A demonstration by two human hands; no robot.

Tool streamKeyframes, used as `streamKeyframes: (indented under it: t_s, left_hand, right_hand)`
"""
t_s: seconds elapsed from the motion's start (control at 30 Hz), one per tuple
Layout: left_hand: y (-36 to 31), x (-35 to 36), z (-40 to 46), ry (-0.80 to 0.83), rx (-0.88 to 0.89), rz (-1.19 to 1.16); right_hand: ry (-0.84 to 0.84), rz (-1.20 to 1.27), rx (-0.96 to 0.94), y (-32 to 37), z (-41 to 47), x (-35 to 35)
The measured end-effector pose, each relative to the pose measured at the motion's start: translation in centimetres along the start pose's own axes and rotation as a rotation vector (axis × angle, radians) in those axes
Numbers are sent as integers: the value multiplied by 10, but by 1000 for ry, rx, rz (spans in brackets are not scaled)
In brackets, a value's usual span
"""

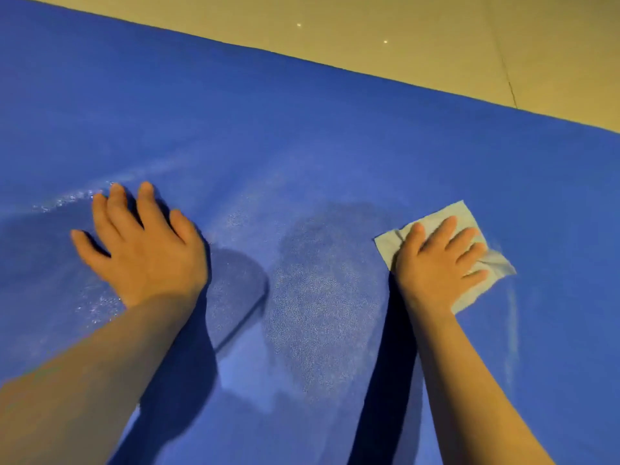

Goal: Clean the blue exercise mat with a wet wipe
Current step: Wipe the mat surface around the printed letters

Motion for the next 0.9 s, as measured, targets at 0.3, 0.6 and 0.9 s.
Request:
streamKeyframes:
  t_s: [0.3,0.6,0.9]
  left_hand:
    - [-3,7,2,-117,-21,14]
    - [-6,5,1,-48,-18,10]
    - [-3,16,0,-193,60,127]
  right_hand:
    - [317,60,-1197,163,-83,85]
    - [117,-96,-284,31,109,-13]
    - [130,-90,-298,191,62,57]
Point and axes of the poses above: each hand's wrist, its own z-axis towards the middle knuckle, its own x-axis out of the palm, y = z × x, the point moved 1 cm from there along z, towards the middle knuckle, and after that the axes turned 13 degrees about z, right-handed, at the moved point
